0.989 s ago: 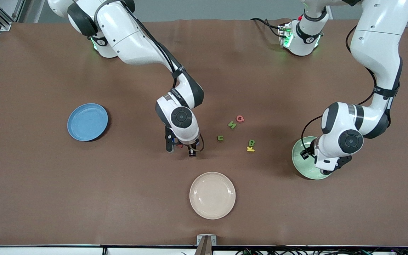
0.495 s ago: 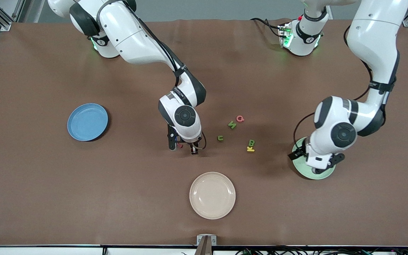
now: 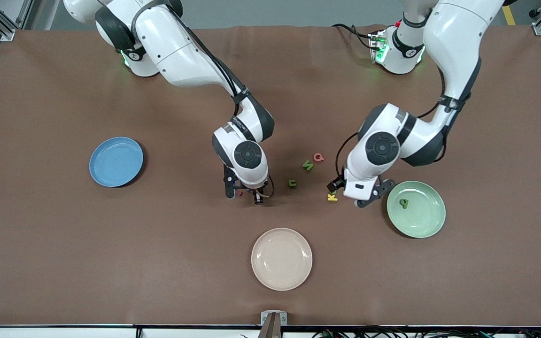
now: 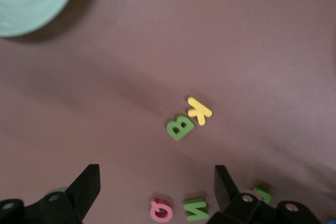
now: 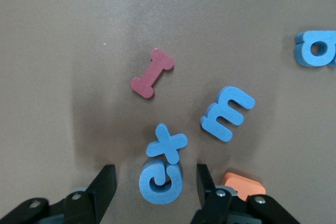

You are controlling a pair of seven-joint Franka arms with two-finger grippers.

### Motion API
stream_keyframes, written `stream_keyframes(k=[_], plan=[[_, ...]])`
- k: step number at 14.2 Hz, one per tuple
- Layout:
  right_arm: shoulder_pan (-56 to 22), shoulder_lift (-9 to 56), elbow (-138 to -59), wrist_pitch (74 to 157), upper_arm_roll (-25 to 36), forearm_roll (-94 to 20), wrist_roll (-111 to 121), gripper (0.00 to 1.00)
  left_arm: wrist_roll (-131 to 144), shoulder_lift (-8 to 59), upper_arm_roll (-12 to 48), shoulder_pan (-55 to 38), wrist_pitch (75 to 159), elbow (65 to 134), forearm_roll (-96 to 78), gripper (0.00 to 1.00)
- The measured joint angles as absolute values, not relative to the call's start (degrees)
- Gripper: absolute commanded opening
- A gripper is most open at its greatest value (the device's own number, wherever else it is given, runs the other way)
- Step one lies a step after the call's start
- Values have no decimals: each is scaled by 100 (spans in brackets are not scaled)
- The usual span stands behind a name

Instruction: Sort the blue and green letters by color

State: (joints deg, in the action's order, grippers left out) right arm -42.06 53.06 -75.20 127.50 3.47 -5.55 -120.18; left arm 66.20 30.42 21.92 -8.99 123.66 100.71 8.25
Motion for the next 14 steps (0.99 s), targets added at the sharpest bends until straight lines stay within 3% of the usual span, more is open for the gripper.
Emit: stream_keyframes(k=[4,5,8,12,14], plan=[[-4208,5305,-7492,12763,351,-554,-12018,7,7417,3413,2327,-1105,13018,10123,716,85],[-4208,5303,-7483,12764,352,-554,-12016,1,7506,3510,2331,-1203,13202,10124,709,84],[-4210,5285,-7471,12685,352,-552,-11987,0,7834,3785,2335,-1453,13631,10126,701,83],[-4085,5207,-7380,11991,411,-558,-11379,0,8602,4028,2337,-1674,14112,10121,692,64],[-3852,5018,-7357,11621,422,-699,-10743,0,9157,4169,2336,-1771,14384,10050,690,62]])
